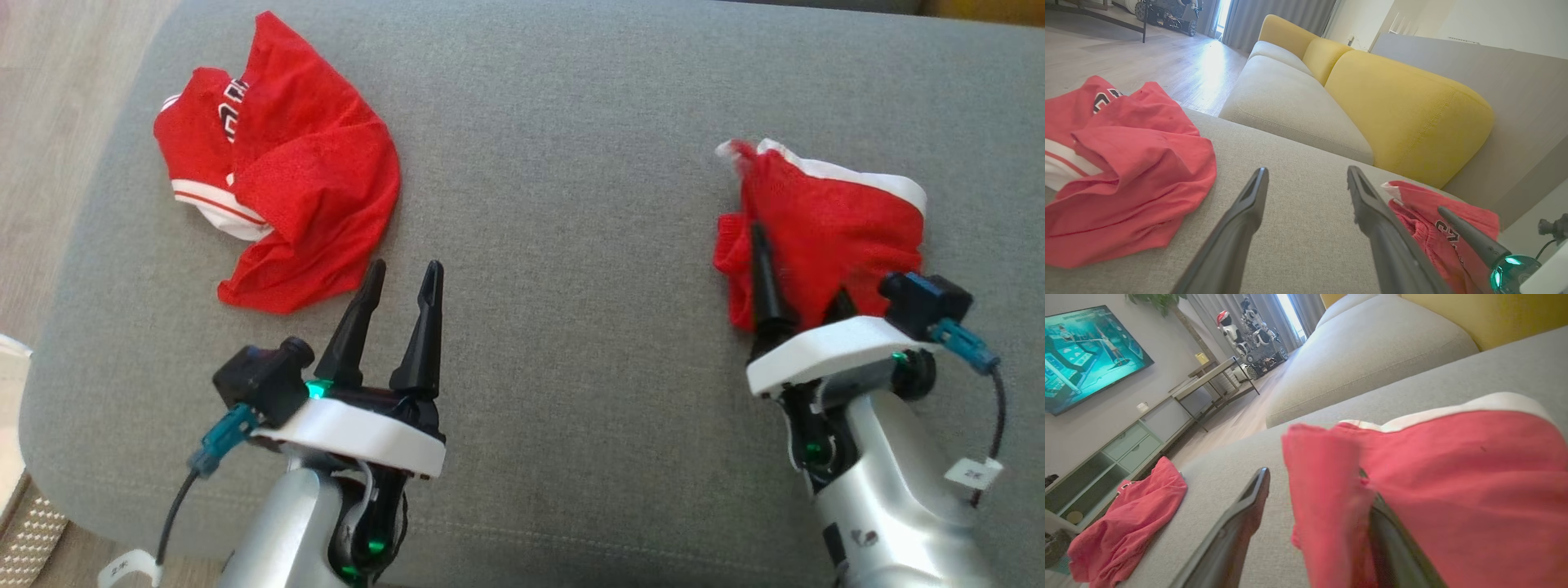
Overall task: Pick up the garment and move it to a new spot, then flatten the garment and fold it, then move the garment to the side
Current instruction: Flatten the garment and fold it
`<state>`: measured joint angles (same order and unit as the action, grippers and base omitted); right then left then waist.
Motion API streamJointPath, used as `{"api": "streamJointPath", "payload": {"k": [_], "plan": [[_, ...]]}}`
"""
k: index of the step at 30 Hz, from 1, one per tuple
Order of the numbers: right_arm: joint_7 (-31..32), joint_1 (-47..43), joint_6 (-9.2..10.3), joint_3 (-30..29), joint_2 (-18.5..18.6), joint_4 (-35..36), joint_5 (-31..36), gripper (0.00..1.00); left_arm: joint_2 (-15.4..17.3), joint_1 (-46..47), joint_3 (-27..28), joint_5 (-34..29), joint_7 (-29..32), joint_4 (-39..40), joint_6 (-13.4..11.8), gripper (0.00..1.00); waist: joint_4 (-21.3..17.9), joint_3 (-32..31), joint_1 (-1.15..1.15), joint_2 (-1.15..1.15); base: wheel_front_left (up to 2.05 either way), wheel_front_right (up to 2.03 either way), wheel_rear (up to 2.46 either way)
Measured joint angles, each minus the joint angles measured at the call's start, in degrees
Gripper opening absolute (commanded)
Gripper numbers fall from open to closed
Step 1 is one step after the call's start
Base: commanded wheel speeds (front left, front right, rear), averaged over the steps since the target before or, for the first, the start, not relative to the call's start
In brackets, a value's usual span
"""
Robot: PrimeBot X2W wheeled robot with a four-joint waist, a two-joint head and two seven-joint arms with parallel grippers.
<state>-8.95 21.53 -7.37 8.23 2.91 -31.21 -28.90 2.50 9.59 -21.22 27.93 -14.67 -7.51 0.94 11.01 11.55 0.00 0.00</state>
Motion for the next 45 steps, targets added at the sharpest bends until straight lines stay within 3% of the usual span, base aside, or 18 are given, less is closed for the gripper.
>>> {"api": "streamJointPath", "payload": {"k": [9,16,31,38,41,45], "plan": [[0.03,0.01,0.0,7.02,0.22,1.03,0.18,1.0,0.0,0.0,-0.02,0.0,0.0,-0.11,0.0,1.0,-0.38,0.13,0.0,0.0,0.0,0.0,0.0],[4.24,0.02,0.0,11.11,1.54,-1.82,-0.09,1.0,0.0,0.04,-0.02,-0.01,0.0,-0.12,0.0,1.0,-0.5,0.42,0.0,0.0,0.0,0.0,0.0],[6.95,0.01,0.0,18.42,4.82,1.98,-7.77,1.0,0.0,0.03,1.41,-0.04,0.01,-0.32,0.0,1.0,-3.29,-1.41,0.0,0.0,0.0,0.0,0.0],[4.25,-2.98,0.0,14.35,7.05,6.91,-7.21,1.0,0.0,-0.2,2.26,-0.13,0.01,-0.11,-0.01,1.0,-5.46,-3.15,0.0,0.0,0.0,0.0,0.0],[2.37,-4.51,0.0,10.04,8.36,8.78,-2.29,1.0,0.0,-0.31,3.76,-0.12,0.0,0.89,0.03,1.0,-6.83,-3.46,0.0,0.0,0.0,0.0,0.0],[-1.13,-4.94,0.0,0.77,8.35,10.77,9.07,1.0,-0.03,-0.31,4.41,-0.13,0.0,1.72,0.65,1.0,-8.49,-3.52,0.0,0.0,0.0,0.0,0.0]]}}
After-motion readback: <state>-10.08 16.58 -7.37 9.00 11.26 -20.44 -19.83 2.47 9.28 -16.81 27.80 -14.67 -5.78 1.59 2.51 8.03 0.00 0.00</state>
